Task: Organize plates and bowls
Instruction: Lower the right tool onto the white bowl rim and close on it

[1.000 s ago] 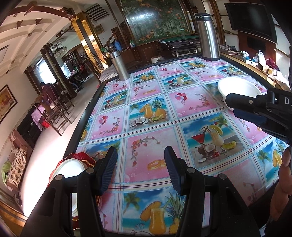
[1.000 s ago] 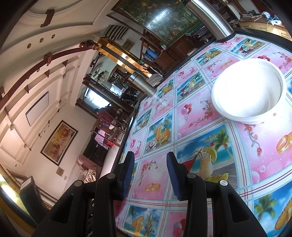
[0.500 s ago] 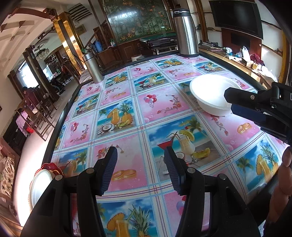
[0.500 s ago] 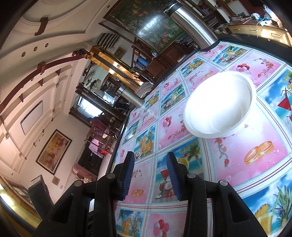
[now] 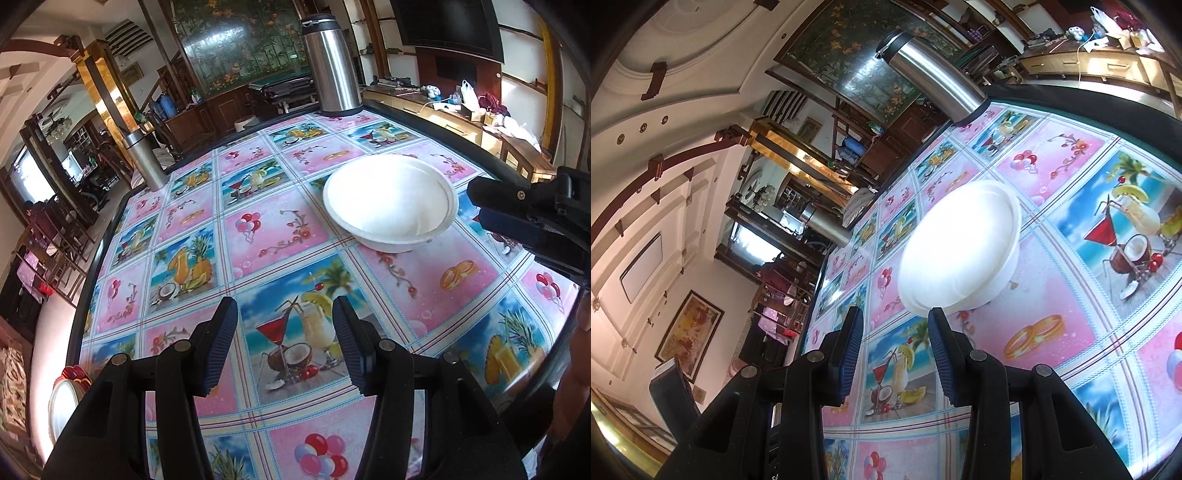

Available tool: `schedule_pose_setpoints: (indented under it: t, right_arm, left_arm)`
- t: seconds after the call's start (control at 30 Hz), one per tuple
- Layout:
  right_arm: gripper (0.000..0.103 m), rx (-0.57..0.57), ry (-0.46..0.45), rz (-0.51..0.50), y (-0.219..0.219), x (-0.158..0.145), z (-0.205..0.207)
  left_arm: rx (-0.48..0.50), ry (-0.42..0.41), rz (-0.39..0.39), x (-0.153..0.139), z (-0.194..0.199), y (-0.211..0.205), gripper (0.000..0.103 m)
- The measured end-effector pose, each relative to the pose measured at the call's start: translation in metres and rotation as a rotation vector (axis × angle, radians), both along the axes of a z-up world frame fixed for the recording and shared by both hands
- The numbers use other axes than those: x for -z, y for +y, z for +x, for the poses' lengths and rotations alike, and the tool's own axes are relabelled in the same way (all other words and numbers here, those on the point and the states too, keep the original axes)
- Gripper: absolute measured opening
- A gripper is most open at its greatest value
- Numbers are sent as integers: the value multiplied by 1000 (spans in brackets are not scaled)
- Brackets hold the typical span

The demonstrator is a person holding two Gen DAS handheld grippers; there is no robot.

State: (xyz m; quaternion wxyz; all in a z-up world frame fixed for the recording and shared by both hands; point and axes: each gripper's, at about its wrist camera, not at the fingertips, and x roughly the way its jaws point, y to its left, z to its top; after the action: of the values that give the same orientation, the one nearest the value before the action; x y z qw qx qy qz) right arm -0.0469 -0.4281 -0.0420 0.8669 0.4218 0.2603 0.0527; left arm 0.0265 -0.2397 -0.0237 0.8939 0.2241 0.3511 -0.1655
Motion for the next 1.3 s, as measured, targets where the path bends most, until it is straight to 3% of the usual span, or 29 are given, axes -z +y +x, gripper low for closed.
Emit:
schedule_pose_setpoints:
  t: [0.27, 0.47, 0.53, 0.7, 1.13, 1.3]
  right_arm:
    - [40, 129, 47, 10, -49, 5, -16]
    - [45, 146, 113, 18, -71, 11, 0]
    - [50, 145, 127, 11, -71, 13, 6]
    - [50, 131, 166, 18, -71, 22, 28]
    - [50, 141, 175, 36, -72, 41, 51]
    - [50, 128, 177, 52, -71, 46, 53]
  left_arm:
    - [26, 191, -65, 14, 55, -18, 52]
    - [-7, 310, -136, 17, 107, -30, 52]
    - [-4, 332, -140, 18, 117, -37, 52]
    - [-30, 404, -180, 21, 138, -46, 53]
    - [-54, 569, -277, 37, 159, -55, 53]
    - [-32, 595, -312, 33, 154, -59, 53]
